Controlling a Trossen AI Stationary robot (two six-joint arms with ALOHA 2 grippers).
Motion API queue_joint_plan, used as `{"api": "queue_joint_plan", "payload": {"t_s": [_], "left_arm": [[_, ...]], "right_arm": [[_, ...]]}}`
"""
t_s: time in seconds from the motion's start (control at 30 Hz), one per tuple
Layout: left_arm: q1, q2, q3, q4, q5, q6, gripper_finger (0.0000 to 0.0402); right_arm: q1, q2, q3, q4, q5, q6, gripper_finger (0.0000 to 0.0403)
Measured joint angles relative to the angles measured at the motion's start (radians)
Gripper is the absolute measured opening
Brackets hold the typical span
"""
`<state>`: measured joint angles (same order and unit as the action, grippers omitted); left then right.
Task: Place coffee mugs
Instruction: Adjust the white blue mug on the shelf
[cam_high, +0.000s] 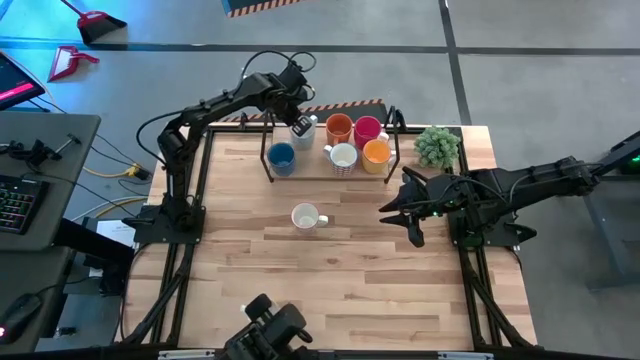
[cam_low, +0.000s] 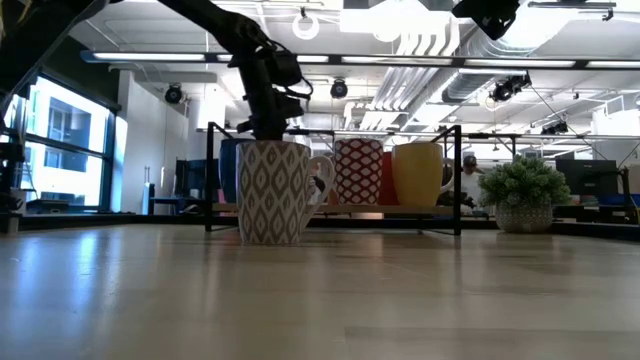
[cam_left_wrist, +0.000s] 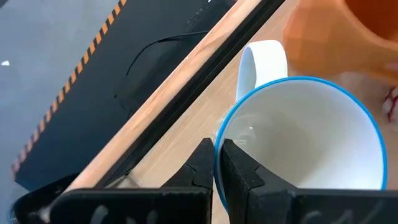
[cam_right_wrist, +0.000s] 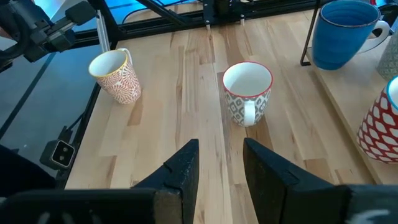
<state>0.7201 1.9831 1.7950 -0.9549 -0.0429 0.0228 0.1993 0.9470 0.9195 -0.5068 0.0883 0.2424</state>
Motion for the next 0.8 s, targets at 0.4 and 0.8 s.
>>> {"api": "queue_joint_plan", "payload": {"t_s": [0.4, 0.8], "left_arm": [[-0.023, 0.001, -0.001, 0.030, 0.006, -0.071, 0.0001], [-0.017, -0.028, -0.001, 0.005, -0.009, -0.080, 0.0001]], "right_arm": [[0.000, 0.000, 0.000, -0.002, -0.022, 0.000, 0.0105], [0.000, 0.000, 0.000, -0.013, -0.029, 0.000, 0.0105]]}}
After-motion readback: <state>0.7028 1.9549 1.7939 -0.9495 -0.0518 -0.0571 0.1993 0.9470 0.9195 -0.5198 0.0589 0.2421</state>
